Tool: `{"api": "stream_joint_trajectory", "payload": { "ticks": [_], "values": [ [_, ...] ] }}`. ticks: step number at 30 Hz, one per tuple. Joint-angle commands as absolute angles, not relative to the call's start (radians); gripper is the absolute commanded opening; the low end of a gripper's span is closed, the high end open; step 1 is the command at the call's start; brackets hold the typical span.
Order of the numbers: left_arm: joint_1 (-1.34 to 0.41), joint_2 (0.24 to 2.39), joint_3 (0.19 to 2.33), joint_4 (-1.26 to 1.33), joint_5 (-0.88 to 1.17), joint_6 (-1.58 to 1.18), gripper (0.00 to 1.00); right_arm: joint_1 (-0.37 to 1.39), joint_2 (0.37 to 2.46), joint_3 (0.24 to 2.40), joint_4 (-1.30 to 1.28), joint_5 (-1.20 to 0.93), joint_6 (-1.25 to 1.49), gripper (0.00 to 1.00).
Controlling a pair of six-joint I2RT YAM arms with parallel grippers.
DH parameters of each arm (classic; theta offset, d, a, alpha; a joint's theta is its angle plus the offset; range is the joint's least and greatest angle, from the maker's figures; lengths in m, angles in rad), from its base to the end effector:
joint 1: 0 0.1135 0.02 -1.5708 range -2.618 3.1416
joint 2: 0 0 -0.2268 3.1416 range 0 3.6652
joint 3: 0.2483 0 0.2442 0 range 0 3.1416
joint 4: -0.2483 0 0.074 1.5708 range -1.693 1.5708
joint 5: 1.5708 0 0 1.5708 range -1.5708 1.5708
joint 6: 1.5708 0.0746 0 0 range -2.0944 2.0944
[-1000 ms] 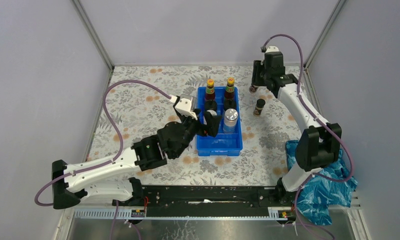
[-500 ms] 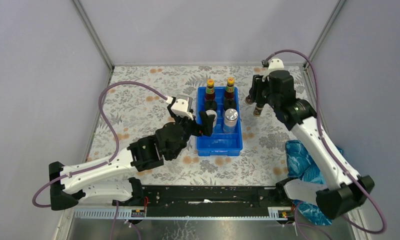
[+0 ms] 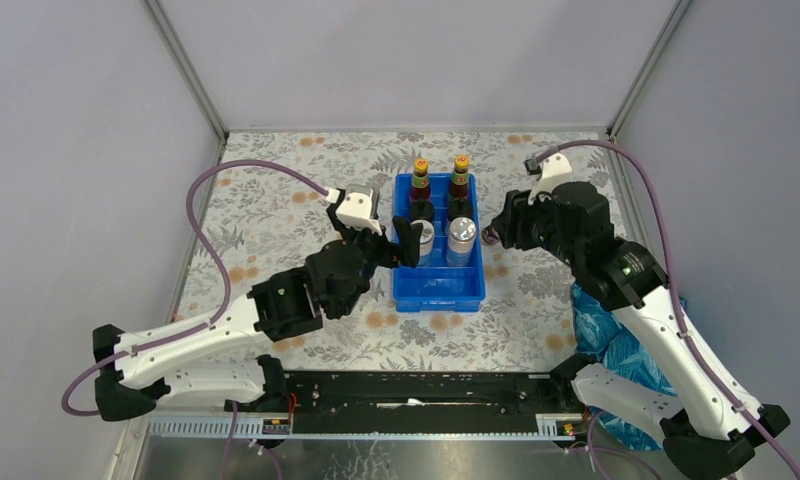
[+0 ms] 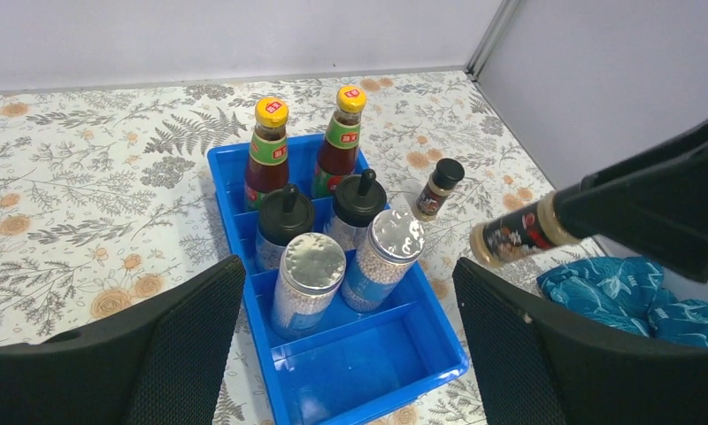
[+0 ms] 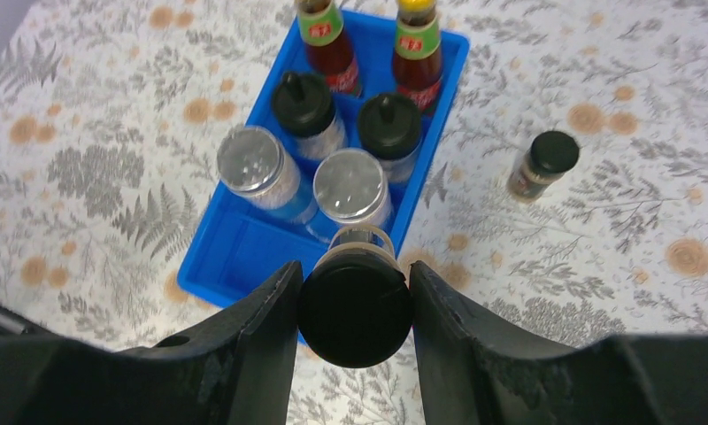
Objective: Organize the condiment bottles
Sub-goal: Place the bottle in the storage box.
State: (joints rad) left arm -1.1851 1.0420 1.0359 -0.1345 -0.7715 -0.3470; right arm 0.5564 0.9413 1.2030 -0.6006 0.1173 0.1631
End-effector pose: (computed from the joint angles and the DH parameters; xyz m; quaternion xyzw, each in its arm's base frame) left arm 0.1493 -0.2296 0.3500 0.0593 0.7394 -0.2165 0.6348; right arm 0.2078 0.1189 0.3668 -0.1260 0.8057 0.1583 0.5567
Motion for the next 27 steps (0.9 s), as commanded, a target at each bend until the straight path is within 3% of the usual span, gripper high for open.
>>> {"api": "stream_joint_trajectory", "payload": {
  "ticks": [1, 10, 27],
  "values": [
    [-1.192, 1.055, 1.073, -0.140, -0.811, -0.320, 0.91, 0.587, 0.911, 1.182, -0.637, 0.023, 0.164, 0.00],
    [-1.192, 1.075, 1.107, -0.150, -0.813, -0.300, 0.91, 0.651, 0.958, 1.165, -0.608, -0.114, 0.118, 0.00],
    [-1.192, 1.071, 1.137, -0.163, -0.821, -0.270, 0.91, 0.829, 1.168, 1.197, -0.519, -0.067, 0.099, 0.00]
  ]
}}
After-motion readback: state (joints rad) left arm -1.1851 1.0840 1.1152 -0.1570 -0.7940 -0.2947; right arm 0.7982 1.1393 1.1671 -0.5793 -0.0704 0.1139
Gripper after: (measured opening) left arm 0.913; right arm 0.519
